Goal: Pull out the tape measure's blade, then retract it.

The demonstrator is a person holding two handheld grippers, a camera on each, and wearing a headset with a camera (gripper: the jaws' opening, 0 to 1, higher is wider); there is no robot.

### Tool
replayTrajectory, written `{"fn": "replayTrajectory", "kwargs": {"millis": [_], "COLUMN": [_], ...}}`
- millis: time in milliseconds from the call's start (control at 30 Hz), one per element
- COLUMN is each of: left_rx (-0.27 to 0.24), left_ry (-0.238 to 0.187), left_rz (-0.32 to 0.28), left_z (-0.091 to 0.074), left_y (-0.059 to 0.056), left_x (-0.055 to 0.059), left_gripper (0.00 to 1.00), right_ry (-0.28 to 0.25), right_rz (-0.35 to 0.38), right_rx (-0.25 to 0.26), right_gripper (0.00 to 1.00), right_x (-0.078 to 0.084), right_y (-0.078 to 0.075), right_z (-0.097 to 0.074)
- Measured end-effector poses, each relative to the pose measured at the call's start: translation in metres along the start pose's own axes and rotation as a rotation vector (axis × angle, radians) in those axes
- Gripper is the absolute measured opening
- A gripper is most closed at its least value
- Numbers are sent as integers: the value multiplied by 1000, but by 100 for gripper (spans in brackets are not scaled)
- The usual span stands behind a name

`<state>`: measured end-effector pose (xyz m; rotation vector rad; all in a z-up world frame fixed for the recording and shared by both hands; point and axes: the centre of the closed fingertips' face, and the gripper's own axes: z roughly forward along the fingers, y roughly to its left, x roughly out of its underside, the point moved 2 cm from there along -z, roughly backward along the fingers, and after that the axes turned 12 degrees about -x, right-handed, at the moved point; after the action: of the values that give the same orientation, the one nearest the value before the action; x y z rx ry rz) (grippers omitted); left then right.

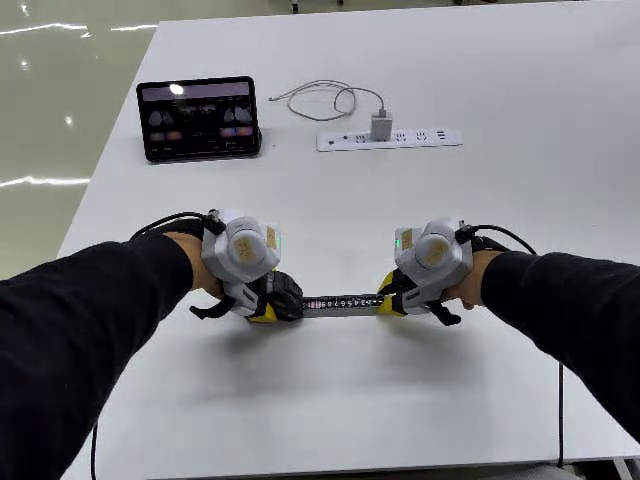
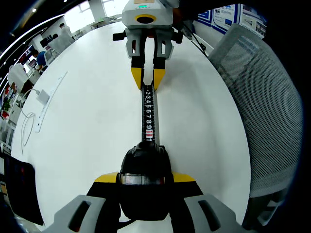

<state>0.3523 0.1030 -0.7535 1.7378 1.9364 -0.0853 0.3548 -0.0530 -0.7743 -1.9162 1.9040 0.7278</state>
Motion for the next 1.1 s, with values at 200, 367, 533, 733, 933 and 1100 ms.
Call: {"fn": "replayTrajectory", "kwargs": {"millis": [200, 367, 533, 733, 933, 1100], "left_rx": [1, 0, 0, -1, -1, -2], "left_ry": [-1, -1, -1, -2, -3, -2], "left_rz": [-2, -4, -4, -7, -9, -10], "left_z": [0, 0, 0, 0, 1, 1], "left_y": [0, 0, 0, 0, 0, 0], "left_x": [0, 0, 0, 0, 0, 0], "left_gripper": [35, 35, 35, 35, 35, 35], "right_ry": [4, 3, 7, 11, 15, 12], "right_rz": [3, 10, 12, 12, 12, 22], "right_rx": [6, 12, 15, 21, 21, 21], "right_gripper": [10, 10, 10, 10, 10, 10], "right_x": [7, 12, 18, 25, 29, 33], "right_y": [-1, -1, -2, -2, -2, -3], "right_z": [-5, -9, -14, -19, -22, -24]}}
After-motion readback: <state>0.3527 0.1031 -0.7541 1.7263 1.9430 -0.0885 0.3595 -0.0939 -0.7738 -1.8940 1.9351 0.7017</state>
